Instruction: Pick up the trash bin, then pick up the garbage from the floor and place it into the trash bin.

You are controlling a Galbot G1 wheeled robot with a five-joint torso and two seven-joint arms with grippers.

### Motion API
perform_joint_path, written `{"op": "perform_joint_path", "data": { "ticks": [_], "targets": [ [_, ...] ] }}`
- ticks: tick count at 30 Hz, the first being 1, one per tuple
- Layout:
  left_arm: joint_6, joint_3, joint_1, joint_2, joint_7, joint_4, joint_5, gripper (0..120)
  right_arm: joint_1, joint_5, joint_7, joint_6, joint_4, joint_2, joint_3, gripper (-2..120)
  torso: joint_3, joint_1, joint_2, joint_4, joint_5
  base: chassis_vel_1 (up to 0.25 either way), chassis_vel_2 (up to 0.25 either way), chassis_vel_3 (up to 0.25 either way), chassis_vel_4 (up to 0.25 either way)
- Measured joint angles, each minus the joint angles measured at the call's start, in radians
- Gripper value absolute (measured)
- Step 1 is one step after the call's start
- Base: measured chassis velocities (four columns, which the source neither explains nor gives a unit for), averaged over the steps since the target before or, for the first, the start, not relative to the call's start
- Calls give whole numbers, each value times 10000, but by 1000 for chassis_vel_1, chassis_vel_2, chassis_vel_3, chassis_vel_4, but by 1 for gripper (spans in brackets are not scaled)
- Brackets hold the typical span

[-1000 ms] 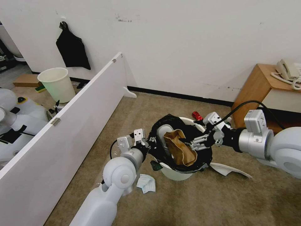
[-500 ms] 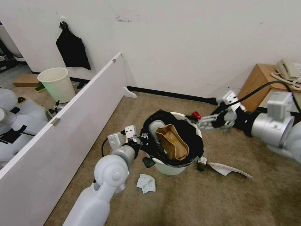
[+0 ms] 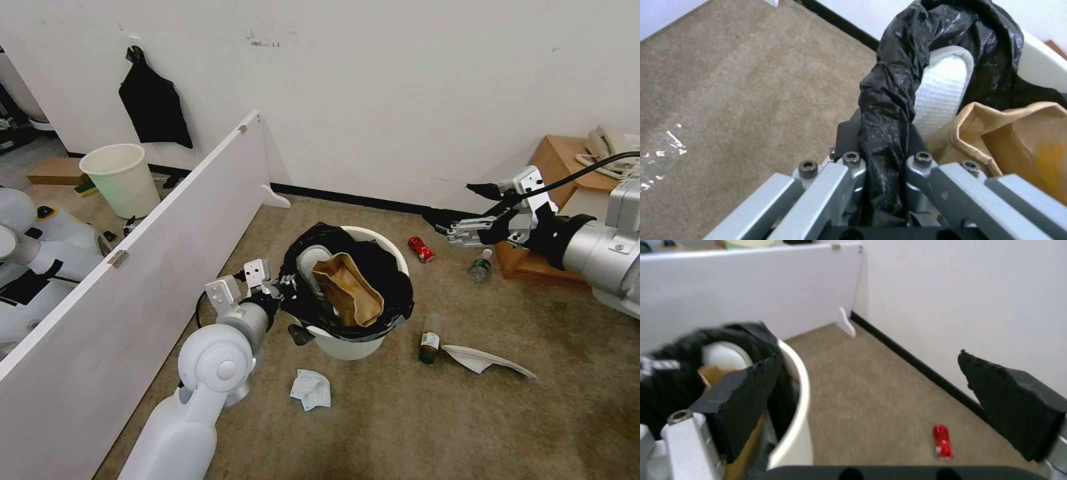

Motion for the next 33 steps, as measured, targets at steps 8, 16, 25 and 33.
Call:
{"op": "perform_joint_path", "data": {
  "ticks": [8,16,25,33],
  "targets": [
    [0,-284,179,6,28,-145,17,4,-249,-904,157,0,-765,176,-886,100,0,0,0,0,1,0,0,0,0],
    [0,-351,186,38,30,-206,7,4,-1101,-2187,-178,197,-1639,91,-1320,100,0,0,0,-1,1,0,0,0,0],
    [0,-353,144,45,44,-186,-13,4,-2313,-3646,-622,654,-2663,-157,-1514,100,0,0,0,-2,2,0,0,0,0],
    [0,-338,156,47,45,-177,-20,4,-3034,-4446,-1132,720,-3321,-348,-1577,100,0,0,0,-1,2,0,0,0,0]
  ]
}}
